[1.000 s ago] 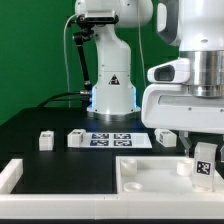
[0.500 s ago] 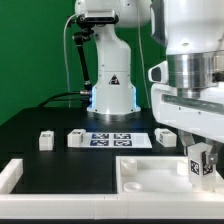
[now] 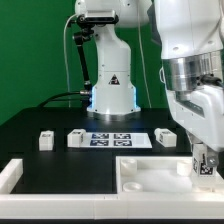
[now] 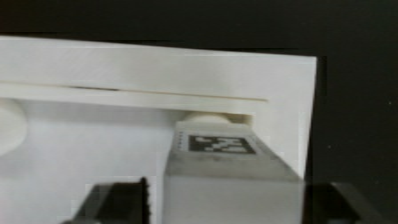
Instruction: Assemble square table
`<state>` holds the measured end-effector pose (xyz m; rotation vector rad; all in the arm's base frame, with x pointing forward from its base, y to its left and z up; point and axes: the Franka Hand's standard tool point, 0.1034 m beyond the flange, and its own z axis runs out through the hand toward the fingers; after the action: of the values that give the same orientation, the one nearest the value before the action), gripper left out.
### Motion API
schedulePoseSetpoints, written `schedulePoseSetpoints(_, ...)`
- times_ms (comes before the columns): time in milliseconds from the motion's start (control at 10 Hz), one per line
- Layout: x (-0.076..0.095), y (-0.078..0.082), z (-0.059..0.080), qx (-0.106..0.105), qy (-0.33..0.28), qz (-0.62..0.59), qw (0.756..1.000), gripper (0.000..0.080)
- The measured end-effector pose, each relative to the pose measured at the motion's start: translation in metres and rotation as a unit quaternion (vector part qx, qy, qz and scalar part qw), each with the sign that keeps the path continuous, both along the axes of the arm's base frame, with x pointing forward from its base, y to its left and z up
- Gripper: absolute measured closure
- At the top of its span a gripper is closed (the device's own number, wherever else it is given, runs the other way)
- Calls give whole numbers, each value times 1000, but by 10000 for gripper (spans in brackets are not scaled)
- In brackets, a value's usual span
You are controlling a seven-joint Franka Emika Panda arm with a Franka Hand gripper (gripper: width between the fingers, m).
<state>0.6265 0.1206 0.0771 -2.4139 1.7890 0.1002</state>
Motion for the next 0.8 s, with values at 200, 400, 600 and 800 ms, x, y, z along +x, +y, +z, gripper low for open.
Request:
schedulePoseSetpoints(200, -1, 2, 0, -26, -22, 190, 981, 170)
schedulePoseSetpoints(400, -1, 0, -1, -26, -29, 236, 971, 156)
schedulePoseSetpoints(600, 0, -1, -1, -32, -41, 348, 936, 151)
schedulePoseSetpoints(800, 6, -4, 1, -53, -63, 498, 863, 150)
